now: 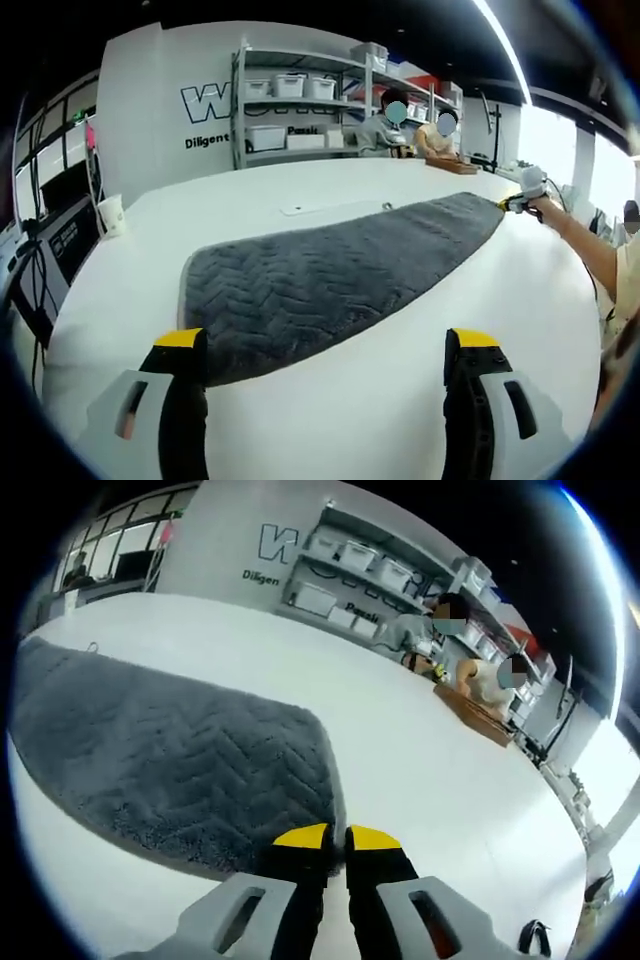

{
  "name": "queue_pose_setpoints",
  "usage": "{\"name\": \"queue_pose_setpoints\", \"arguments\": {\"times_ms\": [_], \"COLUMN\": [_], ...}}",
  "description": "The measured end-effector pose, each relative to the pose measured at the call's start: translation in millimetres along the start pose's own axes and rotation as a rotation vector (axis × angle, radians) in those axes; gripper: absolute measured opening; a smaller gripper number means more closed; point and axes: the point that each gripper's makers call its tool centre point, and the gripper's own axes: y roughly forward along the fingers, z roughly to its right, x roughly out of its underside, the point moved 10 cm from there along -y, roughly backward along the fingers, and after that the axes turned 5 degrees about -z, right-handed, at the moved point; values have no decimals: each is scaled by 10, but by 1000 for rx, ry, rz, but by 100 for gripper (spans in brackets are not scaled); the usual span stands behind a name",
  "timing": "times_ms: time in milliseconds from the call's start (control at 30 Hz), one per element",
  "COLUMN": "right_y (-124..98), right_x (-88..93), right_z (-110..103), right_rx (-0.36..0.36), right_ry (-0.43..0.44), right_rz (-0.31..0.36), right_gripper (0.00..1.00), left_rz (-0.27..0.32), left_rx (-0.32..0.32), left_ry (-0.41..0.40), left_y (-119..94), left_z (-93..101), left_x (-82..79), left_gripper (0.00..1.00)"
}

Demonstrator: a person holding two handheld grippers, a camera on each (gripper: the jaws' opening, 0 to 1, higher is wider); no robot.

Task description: Open the folded towel by lifting each exposed corner and separating the folded layers until the towel lies flat within the target outline without major curled edges

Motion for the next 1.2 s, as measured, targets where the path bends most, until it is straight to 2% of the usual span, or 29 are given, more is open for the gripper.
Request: {"name": "queue_pose_setpoints", "arguments": {"times_ms": [333, 600, 633, 667, 700, 800, 867, 967, 1000, 1100, 1200], "right_y": [14, -117, -145, -206, -258, -393, -459, -541, -554, -614, -682], "right_x": [-9, -72, -85, -131, -143, -169, -181, -191, -195, -192, -173], "right_z": [24, 173, 185, 194, 201, 216, 203, 122, 66, -64, -202], "right_rx": [35, 122, 126, 133, 139, 164, 149, 89, 38, -32, -72], "right_ry": [-22, 31, 36, 47, 48, 25, 25, 41, 25, 14, 6], "right_rz": [-21, -33, -23, 39, 51, 33, 35, 49, 46, 34, 29], "right_gripper": [3, 31, 35, 39, 41, 40, 44, 53, 56, 68, 71], "left_rz": [3, 1, 1, 1, 1, 0, 1, 1, 1, -3, -12], "left_rx": [1, 10, 11, 10, 9, 7, 7, 6, 5, 6, 2], "left_ry": [-3, -2, -2, -1, 0, 0, 0, 1, 1, -1, 4], "left_y": [-2, 11, 11, 10, 9, 5, 3, -1, -2, 1, 5], "left_z": [3, 18, 19, 20, 19, 17, 16, 16, 15, 17, 15], "left_x": [5, 3, 3, 2, 2, 1, 0, -2, -2, -1, 3], "left_gripper": [96, 96, 96, 96, 96, 96, 96, 96, 96, 96, 96]}}
